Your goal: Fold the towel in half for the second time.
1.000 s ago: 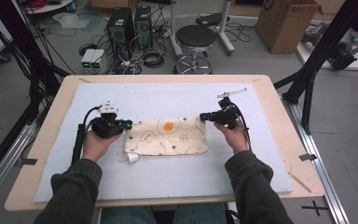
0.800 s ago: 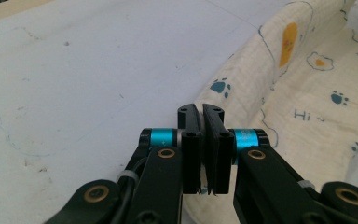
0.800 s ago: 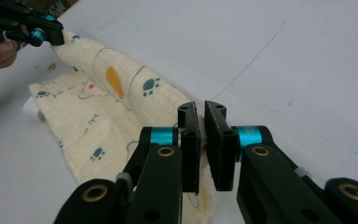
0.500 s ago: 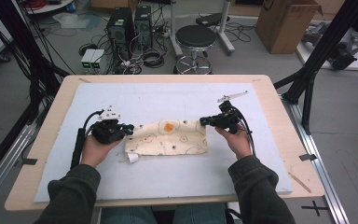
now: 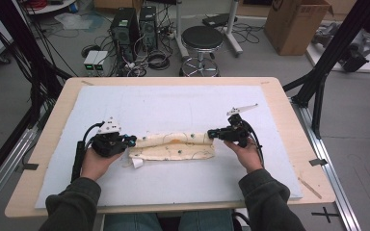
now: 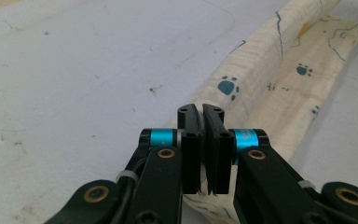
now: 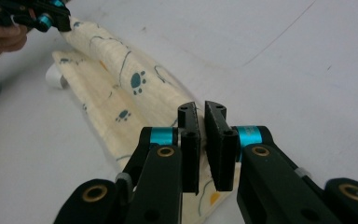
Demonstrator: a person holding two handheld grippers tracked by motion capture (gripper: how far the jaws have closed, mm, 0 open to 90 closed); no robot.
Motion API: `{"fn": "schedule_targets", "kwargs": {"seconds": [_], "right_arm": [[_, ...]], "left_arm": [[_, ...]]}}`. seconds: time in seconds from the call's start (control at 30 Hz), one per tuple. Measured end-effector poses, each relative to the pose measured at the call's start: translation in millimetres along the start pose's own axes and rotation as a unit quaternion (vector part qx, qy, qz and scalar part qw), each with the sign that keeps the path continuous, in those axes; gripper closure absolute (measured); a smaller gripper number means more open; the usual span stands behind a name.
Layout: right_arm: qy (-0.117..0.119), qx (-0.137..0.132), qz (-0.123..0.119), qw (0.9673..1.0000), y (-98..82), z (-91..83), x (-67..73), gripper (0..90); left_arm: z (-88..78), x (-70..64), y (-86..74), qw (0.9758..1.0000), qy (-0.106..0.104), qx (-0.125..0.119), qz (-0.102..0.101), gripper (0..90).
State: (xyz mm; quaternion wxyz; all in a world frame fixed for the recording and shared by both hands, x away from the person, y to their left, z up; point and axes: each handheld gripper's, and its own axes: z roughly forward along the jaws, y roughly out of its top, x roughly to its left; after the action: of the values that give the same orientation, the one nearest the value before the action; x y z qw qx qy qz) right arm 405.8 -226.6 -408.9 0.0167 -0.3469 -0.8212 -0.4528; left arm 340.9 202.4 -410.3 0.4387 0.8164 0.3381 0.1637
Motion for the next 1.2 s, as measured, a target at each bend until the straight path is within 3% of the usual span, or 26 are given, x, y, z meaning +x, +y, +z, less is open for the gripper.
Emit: {"fn": "schedule_targets", "kwargs": {"seconds": [0.13,0.6,0.9,1.07,1.2], "right_arm": [[-0.003,0.001,-0.011,0.9999,-5.1,0.0,3.8,84.5],[-0.012,0.027,-0.032,0.9991,-29.7,1.7,17.2,83.6],[-0.01,0.029,-0.04,0.9987,-40.3,1.5,20.5,75.8],[-0.008,0.026,-0.041,0.9988,-42.8,-2.8,22.7,64.1],[0.001,0.019,-0.053,0.9984,-39.2,-11.5,28.8,56.2]], "left_arm": [[-2.4,-5.2,-5.0,1.0,-0.004,-0.003,0.009,85.5],[-2.1,-20.9,-14.9,0.9981,-0.018,0.033,0.049,84.1],[-3.9,-22.0,-20.0,0.9966,-0.038,0.054,0.05,73.0],[-12.5,-19.5,-23.6,0.9976,-0.045,0.042,0.033,61.8],[-23.8,-16.5,-19.7,0.9982,-0.052,0.016,0.024,54.8]]}}
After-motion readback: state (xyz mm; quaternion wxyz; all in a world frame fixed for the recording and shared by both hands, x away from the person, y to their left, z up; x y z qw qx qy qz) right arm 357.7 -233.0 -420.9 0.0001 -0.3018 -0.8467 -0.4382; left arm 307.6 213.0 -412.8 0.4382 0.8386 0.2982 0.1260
